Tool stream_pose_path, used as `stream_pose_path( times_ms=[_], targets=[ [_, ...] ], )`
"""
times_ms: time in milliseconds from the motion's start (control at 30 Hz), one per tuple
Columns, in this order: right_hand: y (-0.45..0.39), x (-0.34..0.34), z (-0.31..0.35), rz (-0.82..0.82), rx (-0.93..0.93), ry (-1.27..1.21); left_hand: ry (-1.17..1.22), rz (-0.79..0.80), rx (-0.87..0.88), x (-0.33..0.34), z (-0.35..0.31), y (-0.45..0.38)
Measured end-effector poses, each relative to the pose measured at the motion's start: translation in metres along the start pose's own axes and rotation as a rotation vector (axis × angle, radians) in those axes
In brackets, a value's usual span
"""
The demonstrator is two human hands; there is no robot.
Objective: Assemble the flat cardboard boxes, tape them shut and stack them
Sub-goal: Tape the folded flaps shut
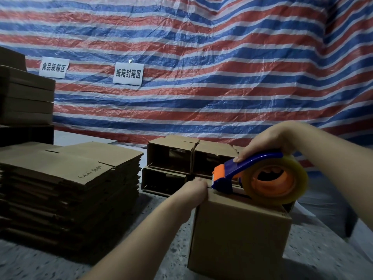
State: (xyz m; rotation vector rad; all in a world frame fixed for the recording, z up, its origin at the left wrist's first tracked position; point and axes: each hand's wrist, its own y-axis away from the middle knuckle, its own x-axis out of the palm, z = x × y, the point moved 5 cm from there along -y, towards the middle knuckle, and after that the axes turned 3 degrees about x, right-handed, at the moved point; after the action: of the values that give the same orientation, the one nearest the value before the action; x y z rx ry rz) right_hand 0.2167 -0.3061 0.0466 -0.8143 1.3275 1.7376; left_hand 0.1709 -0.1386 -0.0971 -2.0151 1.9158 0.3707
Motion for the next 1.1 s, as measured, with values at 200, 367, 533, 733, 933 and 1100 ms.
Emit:
stream_pose_path(
  times_ms=[200, 367, 533, 733, 933, 1100],
  targets=[
    [0.006, -0.009, -0.005, -0.013, 0.031, 0.056, 0.079, -0.039, -0.069, -0.002, -0.002, 0.002],
    [0.016, -0.021, -0.033, -0.017, 0.092, 0.058, 0.066, -0.035, -0.069, -0.001, -0.002, 0.002],
    [0.023, -0.021, -0.062, -0.023, 0.148, 0.076, 0.072, -0.039, -0.043, -0.001, -0.002, 0.003],
    [0.017, -0.009, -0.063, -0.057, 0.163, 0.090, 0.047, -0.097, 0.072, -0.006, -0.009, 0.010],
    [0.017, -0.007, -0.062, -0.049, 0.167, 0.092, -0.691, -0.262, 0.546, 0.006, -0.040, 0.033],
    [0.016, -0.008, -0.063, -0.028, 0.179, 0.096, -0.987, -0.097, 0.548, 0.033, -0.031, 0.039]
  ],
)
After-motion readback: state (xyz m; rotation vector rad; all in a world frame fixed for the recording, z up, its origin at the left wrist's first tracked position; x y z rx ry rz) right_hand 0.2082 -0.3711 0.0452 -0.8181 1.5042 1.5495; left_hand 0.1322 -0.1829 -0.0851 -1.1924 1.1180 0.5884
